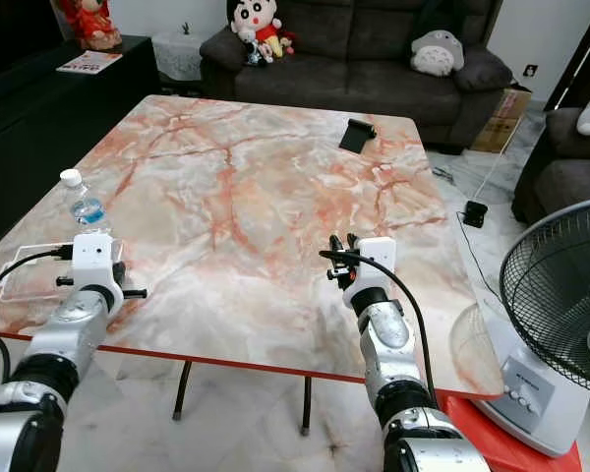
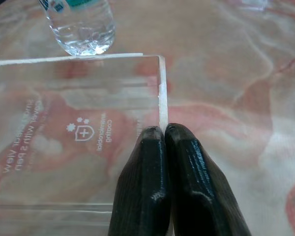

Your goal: Picking trash to rubbish bin

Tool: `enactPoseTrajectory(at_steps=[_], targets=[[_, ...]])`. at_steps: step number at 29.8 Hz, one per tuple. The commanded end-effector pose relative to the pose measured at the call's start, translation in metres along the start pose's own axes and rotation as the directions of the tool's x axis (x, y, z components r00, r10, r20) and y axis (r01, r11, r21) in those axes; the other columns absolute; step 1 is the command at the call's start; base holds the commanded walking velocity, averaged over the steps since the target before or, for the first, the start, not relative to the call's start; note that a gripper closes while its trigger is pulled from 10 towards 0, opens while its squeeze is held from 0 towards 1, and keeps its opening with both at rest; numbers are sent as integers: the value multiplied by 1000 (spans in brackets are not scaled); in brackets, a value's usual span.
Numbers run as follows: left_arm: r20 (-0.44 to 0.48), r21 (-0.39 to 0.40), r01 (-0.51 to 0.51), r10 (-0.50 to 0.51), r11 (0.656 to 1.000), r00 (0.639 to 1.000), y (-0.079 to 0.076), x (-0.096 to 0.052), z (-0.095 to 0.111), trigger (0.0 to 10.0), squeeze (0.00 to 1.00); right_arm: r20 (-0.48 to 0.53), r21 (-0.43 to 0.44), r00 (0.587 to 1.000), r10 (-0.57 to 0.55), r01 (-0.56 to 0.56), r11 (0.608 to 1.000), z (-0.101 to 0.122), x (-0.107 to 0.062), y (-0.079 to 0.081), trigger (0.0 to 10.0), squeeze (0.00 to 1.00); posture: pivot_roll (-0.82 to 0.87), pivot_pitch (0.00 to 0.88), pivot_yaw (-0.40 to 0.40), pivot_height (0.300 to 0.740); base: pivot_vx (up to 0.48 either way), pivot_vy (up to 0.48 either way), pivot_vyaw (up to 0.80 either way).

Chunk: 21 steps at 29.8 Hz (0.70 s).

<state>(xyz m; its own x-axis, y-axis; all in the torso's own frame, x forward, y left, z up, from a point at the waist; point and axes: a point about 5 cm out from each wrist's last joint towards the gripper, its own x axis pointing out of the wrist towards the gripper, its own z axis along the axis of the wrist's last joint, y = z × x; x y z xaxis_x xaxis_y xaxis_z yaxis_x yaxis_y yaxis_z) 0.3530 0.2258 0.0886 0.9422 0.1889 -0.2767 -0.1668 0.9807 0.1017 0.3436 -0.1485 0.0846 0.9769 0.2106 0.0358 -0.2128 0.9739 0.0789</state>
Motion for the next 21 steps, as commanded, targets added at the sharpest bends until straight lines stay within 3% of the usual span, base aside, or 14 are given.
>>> enactPoseTrajectory(at_steps=[1, 9, 10, 12, 13, 18, 21], targets=[[52, -41, -26, 28, 999, 998, -1, -2, 5, 0, 0, -8, 5, 1000, 2, -2, 1000, -1, 0, 0, 10000, 0, 16, 0, -55, 740, 0, 0, 0], [134, 40, -63, 57, 997, 989, -15, -6, 15, 78, 0, -4, 8, 1000, 6, -6, 1000, 0, 1, 1, 10000, 0, 13, 0, -47, 740, 0, 0, 0], [157, 47, -77, 68, 996, 985, -18, -8, 17, 7725, 0, 1, 11, 1000, 8, -8, 1000, 1, 2, 3, 10000, 0, 12, 0, -44, 740, 0, 0, 0], [170, 46, -82, 73, 996, 983, -20, -8, 18, 7725, 0, 3, 14, 1000, 9, -9, 1000, 1, 2, 3, 10000, 0, 12, 0, -44, 740, 0, 0, 0], [188, 53, -83, 71, 995, 980, -21, -9, 19, 10000, 0, 5, 14, 1000, 10, -10, 1000, 1, 2, 4, 10000, 0, 11, 0, -43, 740, 0, 0, 0], [223, 69, -86, 69, 994, 972, -26, -12, 22, 10000, 0, 10, 20, 1000, 12, -12, 1000, 2, 2, 5, 10000, 0, 12, 0, -41, 740, 0, 0, 0], [257, 93, -74, 48, 993, 965, -37, -18, 20, 10000, 0, 25, 24, 1000, 15, -16, 1000, 4, 3, 6, 10000, 0, 9, 0, -36, 740, 0, 0, 0]])
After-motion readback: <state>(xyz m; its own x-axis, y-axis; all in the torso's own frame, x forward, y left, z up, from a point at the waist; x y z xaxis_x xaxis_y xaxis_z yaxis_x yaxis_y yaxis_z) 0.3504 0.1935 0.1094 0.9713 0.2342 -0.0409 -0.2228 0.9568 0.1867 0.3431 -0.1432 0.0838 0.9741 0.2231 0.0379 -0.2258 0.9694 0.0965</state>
